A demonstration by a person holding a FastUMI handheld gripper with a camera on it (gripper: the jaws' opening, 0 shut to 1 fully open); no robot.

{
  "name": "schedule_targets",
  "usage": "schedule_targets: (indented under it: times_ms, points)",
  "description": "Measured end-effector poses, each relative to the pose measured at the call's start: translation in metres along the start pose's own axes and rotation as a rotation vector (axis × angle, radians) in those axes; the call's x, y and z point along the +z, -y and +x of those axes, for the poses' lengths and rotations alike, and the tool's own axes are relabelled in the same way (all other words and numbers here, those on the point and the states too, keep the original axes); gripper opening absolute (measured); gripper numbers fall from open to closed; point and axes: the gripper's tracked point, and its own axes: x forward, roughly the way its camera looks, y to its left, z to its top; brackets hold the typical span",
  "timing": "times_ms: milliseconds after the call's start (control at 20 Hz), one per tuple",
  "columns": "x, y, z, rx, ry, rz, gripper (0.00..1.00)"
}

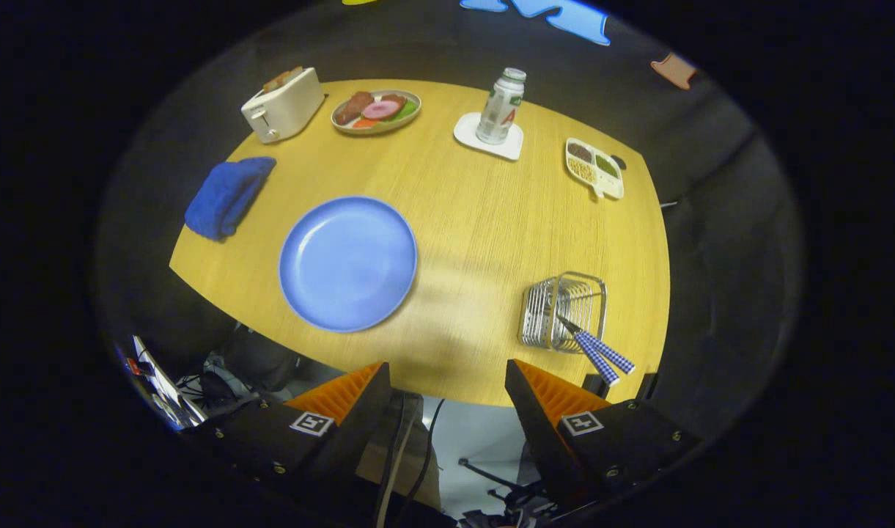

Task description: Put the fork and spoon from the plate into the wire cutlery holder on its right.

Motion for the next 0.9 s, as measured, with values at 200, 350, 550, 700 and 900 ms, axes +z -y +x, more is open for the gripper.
schedule_targets:
  times_ms: [200, 350, 550, 700, 900]
  points:
    - [0.059, -0.014, -0.016, -0.039, 0.307, 0.069, 0.97]
    - [0.103, -0.022, -0.037, -0.052, 0.565, 0.119, 0.96]
    - [0.119, -0.024, -0.067, -0.142, 0.711, 0.139, 0.96]
    - [0.135, -0.031, -0.091, -0.167, 0.837, 0.151, 0.96]
    - [0.156, -0.043, -0.126, -0.173, 0.98, 0.156, 0.96]
